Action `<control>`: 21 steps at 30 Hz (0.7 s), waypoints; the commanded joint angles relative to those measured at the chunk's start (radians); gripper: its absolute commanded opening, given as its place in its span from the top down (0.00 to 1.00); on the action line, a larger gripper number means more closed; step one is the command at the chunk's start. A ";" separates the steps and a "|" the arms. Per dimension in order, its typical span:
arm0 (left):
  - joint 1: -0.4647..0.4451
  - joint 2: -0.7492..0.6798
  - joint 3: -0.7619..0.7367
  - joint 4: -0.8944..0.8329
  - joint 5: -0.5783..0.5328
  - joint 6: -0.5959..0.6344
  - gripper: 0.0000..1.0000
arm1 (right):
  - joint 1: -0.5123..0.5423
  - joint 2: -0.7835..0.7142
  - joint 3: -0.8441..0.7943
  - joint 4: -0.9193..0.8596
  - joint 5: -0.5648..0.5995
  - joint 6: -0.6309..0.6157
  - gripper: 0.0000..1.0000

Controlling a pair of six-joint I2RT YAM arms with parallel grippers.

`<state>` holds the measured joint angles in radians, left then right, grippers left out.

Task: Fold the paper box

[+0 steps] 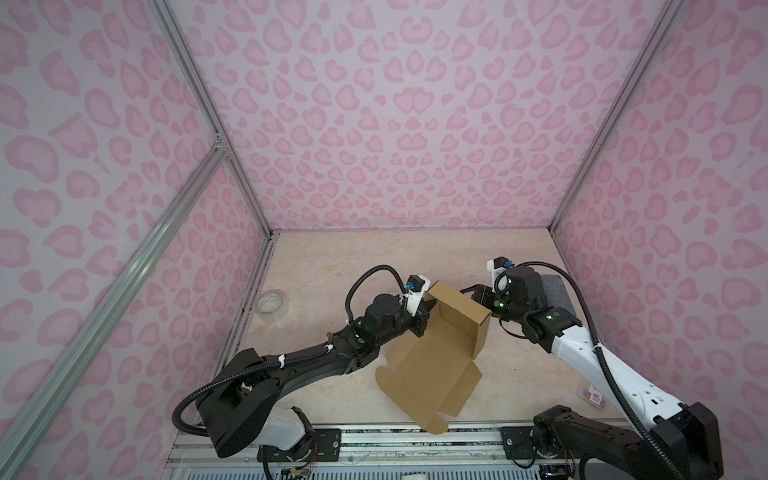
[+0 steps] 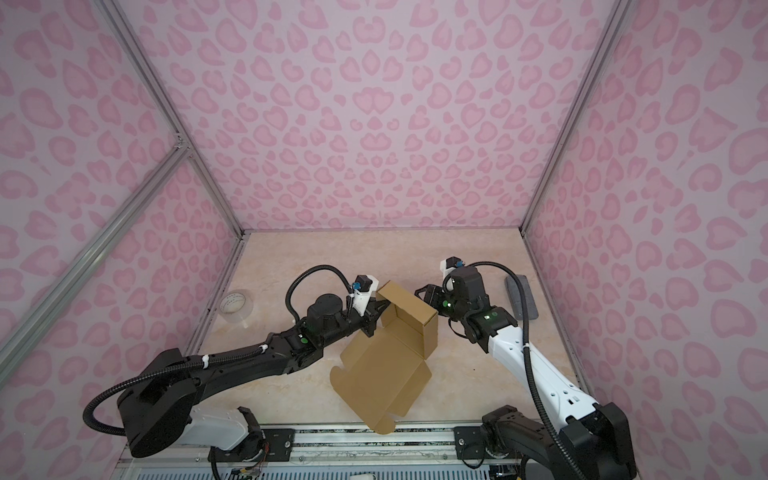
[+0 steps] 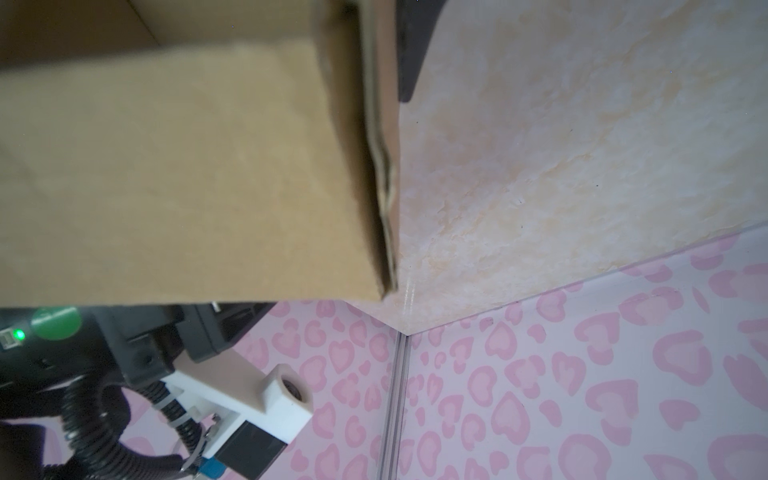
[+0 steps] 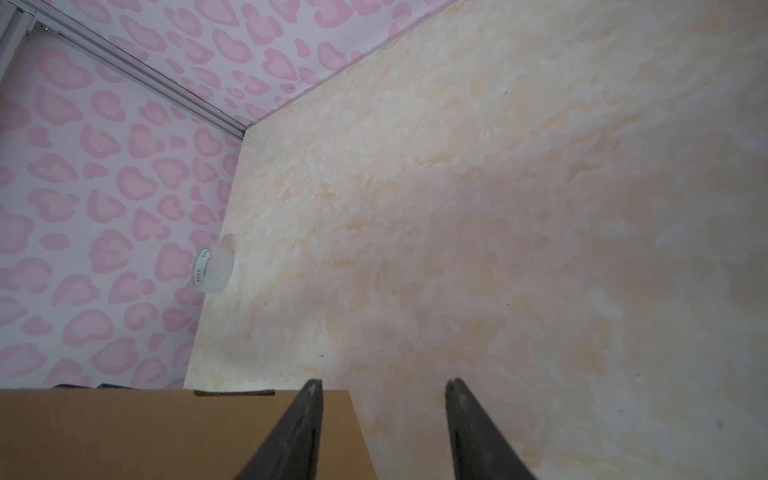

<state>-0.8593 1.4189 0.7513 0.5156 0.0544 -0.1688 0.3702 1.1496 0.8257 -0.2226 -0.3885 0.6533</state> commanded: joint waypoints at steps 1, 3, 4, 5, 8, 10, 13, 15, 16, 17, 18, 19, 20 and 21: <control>0.000 0.000 0.021 -0.062 -0.055 -0.041 0.96 | -0.001 0.005 -0.030 0.084 -0.091 0.062 0.50; 0.000 0.000 0.025 -0.071 -0.080 -0.050 0.97 | -0.001 -0.001 -0.050 0.104 -0.109 0.081 0.50; 0.000 -0.001 0.022 -0.069 -0.089 -0.052 0.97 | 0.001 -0.005 -0.062 0.111 -0.112 0.089 0.50; -0.001 -0.001 0.026 -0.075 -0.106 -0.061 0.97 | 0.001 -0.007 -0.072 0.118 -0.120 0.097 0.50; 0.000 -0.002 0.037 -0.092 -0.121 -0.070 0.97 | 0.004 -0.010 -0.105 0.162 -0.154 0.132 0.50; 0.000 -0.002 0.044 -0.099 -0.133 -0.079 0.97 | 0.008 -0.008 -0.126 0.196 -0.175 0.160 0.50; -0.001 -0.008 0.036 -0.094 -0.156 -0.083 0.97 | 0.020 -0.011 -0.142 0.214 -0.184 0.174 0.51; -0.006 -0.016 0.027 -0.090 -0.174 -0.083 0.97 | 0.029 -0.015 -0.161 0.243 -0.192 0.198 0.51; -0.007 -0.019 0.025 -0.088 -0.185 -0.084 0.97 | 0.033 -0.016 -0.171 0.264 -0.198 0.214 0.51; -0.011 -0.021 0.021 -0.087 -0.198 -0.085 0.97 | 0.039 -0.016 -0.182 0.286 -0.204 0.232 0.51; -0.012 -0.024 0.020 -0.088 -0.208 -0.083 0.97 | 0.046 -0.014 -0.190 0.303 -0.209 0.246 0.51; -0.015 -0.025 0.020 -0.088 -0.221 -0.083 0.97 | 0.052 -0.015 -0.193 0.315 -0.210 0.255 0.51; -0.017 -0.027 0.016 -0.087 -0.232 -0.083 0.97 | 0.059 -0.014 -0.195 0.322 -0.208 0.261 0.51; -0.018 -0.030 0.014 -0.085 -0.235 -0.081 0.97 | 0.066 -0.014 -0.194 0.325 -0.208 0.262 0.51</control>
<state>-0.8768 1.4029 0.7681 0.3973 -0.1143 -0.2352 0.4210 1.1358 0.6376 0.0334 -0.5552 0.8829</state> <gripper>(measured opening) 0.073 0.488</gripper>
